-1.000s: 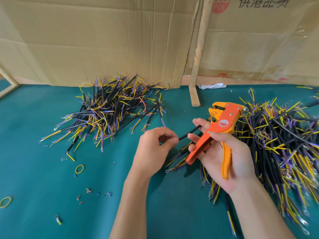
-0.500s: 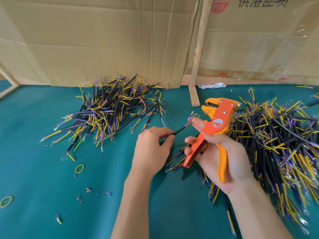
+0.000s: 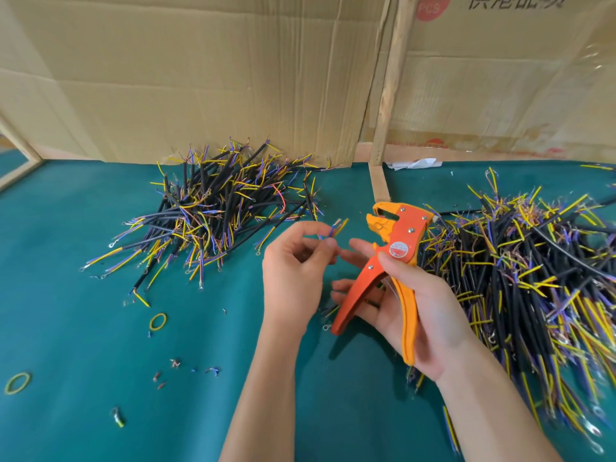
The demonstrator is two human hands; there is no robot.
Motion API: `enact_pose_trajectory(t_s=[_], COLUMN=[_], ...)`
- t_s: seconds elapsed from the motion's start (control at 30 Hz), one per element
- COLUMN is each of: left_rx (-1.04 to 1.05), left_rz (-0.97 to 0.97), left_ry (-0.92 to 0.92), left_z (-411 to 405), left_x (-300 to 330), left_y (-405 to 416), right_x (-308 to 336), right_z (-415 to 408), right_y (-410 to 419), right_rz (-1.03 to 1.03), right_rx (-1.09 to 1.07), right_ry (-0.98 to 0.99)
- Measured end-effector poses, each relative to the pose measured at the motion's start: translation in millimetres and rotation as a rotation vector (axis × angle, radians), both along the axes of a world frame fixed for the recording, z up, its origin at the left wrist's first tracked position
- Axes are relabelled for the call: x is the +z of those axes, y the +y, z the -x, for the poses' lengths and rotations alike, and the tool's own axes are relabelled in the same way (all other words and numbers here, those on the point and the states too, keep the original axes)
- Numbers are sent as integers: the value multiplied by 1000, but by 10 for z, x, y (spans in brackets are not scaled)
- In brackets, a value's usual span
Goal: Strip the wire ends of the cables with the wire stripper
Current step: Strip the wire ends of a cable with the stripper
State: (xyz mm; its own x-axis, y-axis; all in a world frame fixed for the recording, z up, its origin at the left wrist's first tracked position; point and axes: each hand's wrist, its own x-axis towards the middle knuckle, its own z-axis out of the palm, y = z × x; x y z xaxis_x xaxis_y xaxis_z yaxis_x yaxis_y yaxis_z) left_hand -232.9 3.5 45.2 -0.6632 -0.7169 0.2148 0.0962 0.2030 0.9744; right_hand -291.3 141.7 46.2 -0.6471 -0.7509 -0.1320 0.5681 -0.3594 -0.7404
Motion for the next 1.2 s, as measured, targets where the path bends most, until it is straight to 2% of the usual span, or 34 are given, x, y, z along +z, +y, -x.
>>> enact_pose_trajectory(t_s=[0.13, 0.43, 0.67, 0.83, 0.93, 1.07, 1.2], left_rx=[71, 208, 199, 176, 153, 144, 153], left_rz=[-23, 155, 194, 216, 222, 213, 142], left_ry=[20, 30, -17, -28, -20, -22, -3], left_z=[2, 30, 49, 48, 60, 56, 39], left_x=[-8, -43, -50, -40, -29, -51, -62], left_y=[-18, -17, 9, 31, 57, 40, -35], right_x=[10, 38, 65, 78, 92, 82, 80], right_z=[22, -31, -78, -107, -144, -166, -88], right_y=[36, 40, 9, -42, -77, -105, -29], right_rz=[-35, -201, -151, -194, -153, -56, -62], right_rx=[91, 290, 280, 126, 53, 42, 42], right_ry=[26, 124, 101, 55, 26, -28, -12])
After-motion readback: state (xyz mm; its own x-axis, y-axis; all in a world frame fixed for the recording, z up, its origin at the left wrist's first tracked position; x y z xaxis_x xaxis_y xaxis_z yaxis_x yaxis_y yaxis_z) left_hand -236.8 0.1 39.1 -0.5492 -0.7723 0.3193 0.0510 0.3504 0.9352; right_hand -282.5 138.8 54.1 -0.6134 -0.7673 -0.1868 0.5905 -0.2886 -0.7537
